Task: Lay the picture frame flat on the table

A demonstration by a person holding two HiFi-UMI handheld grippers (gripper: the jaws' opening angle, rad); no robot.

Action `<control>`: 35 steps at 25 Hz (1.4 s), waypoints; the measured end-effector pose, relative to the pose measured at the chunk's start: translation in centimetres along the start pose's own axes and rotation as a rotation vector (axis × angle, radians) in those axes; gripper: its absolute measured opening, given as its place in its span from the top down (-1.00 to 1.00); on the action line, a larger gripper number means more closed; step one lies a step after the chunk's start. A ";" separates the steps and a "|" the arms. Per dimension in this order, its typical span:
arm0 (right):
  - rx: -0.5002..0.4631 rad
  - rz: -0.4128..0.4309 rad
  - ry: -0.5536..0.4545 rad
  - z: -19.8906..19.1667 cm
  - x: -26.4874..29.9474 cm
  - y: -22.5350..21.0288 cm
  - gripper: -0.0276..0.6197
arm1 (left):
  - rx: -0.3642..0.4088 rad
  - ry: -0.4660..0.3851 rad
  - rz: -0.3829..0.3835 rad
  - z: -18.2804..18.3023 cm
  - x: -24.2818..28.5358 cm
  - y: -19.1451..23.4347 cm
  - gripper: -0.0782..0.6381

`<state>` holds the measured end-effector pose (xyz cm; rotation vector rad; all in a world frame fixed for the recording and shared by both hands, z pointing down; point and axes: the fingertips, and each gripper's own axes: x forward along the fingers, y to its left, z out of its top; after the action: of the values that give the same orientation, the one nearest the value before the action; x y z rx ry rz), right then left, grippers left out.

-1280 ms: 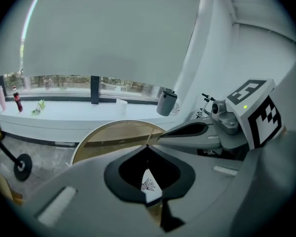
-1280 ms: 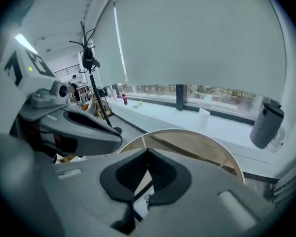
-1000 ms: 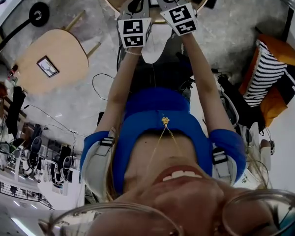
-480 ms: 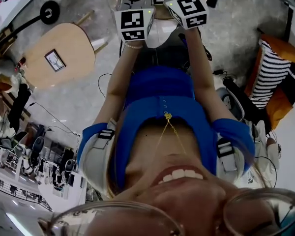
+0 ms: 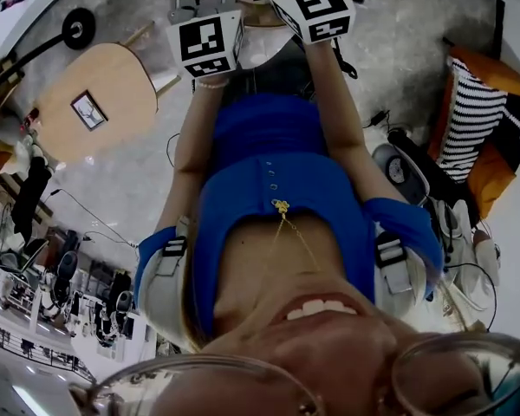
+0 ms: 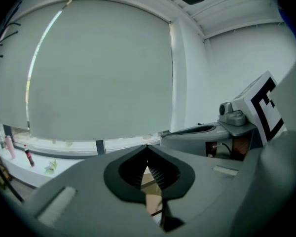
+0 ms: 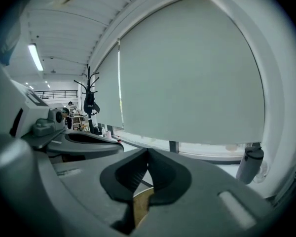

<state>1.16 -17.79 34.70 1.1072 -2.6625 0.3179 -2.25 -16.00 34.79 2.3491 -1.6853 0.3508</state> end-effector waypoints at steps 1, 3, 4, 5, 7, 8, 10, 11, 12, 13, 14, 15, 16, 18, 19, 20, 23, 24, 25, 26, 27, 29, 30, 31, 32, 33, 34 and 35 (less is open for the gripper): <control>-0.009 -0.004 -0.011 0.6 -0.4 0.0 0.91 | -0.001 -0.014 0.000 0.7 -0.3 -0.2 0.80; -0.028 -0.004 -0.025 1.5 -1.0 0.3 0.91 | -0.012 -0.035 -0.014 2.0 -0.6 -0.8 0.81; -0.034 -0.001 -0.033 1.8 -1.3 0.5 0.91 | -0.012 -0.047 -0.020 2.6 -0.7 -1.1 0.81; -0.037 0.001 -0.042 2.2 -1.6 0.6 0.91 | -0.008 -0.059 -0.024 3.1 -0.8 -1.4 0.80; -0.043 0.008 -0.053 2.7 -2.2 0.9 0.91 | 0.001 -0.084 -0.031 4.0 -1.1 -2.1 0.80; -0.050 0.012 -0.053 2.9 -2.3 1.1 0.91 | 0.007 -0.099 -0.032 4.5 -1.1 -2.2 0.80; -0.067 0.010 -0.055 3.4 -1.9 1.1 0.91 | 0.027 -0.125 -0.024 5.3 -0.9 -1.6 0.80; -0.074 0.007 -0.056 3.7 -1.7 1.1 0.91 | 0.034 -0.133 -0.018 5.6 -0.9 -1.2 0.81; -0.080 0.006 -0.054 3.9 -1.6 1.2 0.91 | 0.034 -0.136 -0.014 5.8 -0.9 -0.9 0.81; -0.085 0.005 -0.050 4.0 -1.6 1.3 0.91 | 0.028 -0.139 -0.013 5.9 -1.0 -0.7 0.80; -0.091 0.005 -0.048 4.1 -1.6 1.4 0.91 | 0.019 -0.144 -0.012 6.1 -1.1 -0.6 0.80; -0.096 0.003 -0.048 4.3 -1.5 1.3 0.91 | 0.013 -0.149 -0.011 6.3 -1.1 -0.5 0.81; -0.102 0.002 -0.049 4.5 -1.4 1.2 0.91 | 0.011 -0.153 -0.009 6.4 -1.1 -0.5 0.81; -0.116 0.007 -0.051 5.0 -1.3 1.3 0.91 | 0.018 -0.156 -0.006 6.7 -1.2 -0.6 0.81; -0.120 0.011 -0.053 5.3 -1.3 1.4 0.91 | 0.020 -0.156 -0.007 6.8 -1.2 -0.7 0.81; -0.121 0.016 -0.057 5.5 -1.3 1.5 0.91 | 0.021 -0.156 -0.007 6.9 -1.2 -0.7 0.81; -0.117 0.023 -0.069 6.0 -1.2 1.8 0.91 | 0.026 -0.153 -0.003 7.0 -1.2 -0.5 0.81; -0.122 0.022 -0.070 6.1 -1.1 1.8 0.91 | 0.028 -0.153 -0.002 7.1 -1.1 -0.4 0.81; -0.131 0.020 -0.070 6.2 -0.9 1.7 0.91 | 0.031 -0.154 0.000 7.2 -1.0 -0.2 0.81; -0.138 0.019 -0.069 6.3 -0.9 1.7 0.91 | 0.033 -0.154 0.002 7.3 -1.0 -0.1 0.81; -0.140 0.020 -0.068 6.3 -0.9 1.7 0.91 | 0.035 -0.153 0.002 7.4 -1.0 0.0 0.81; -0.132 0.023 -0.068 6.4 -0.7 1.8 0.91 | 0.038 -0.148 0.002 7.3 -0.9 0.2 0.81; -0.130 0.024 -0.068 6.4 -0.5 1.8 0.91 | 0.037 -0.146 0.003 7.3 -0.8 0.4 0.81; -0.130 0.026 -0.066 6.4 -0.3 1.7 0.91 | 0.034 -0.143 0.004 7.2 -0.7 0.6 0.81; -0.130 0.028 -0.064 6.4 -0.1 1.7 0.91 | 0.032 -0.141 0.006 7.2 -0.6 0.8 0.81; -0.128 0.030 -0.061 6.3 0.1 1.6 0.91 | 0.029 -0.138 0.006 7.1 -0.4 1.0 0.81; -0.126 0.032 -0.057 6.3 0.3 1.5 0.91 | 0.027 -0.135 0.007 7.0 -0.3 1.1 0.81; -0.124 0.034 -0.053 6.2 0.5 1.4 0.91 | 0.024 -0.131 0.007 7.0 -0.1 1.1 0.81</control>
<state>-1.00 -18.95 28.82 1.0478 -2.7077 0.1294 -2.94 -18.50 28.24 2.4323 -1.7561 0.2236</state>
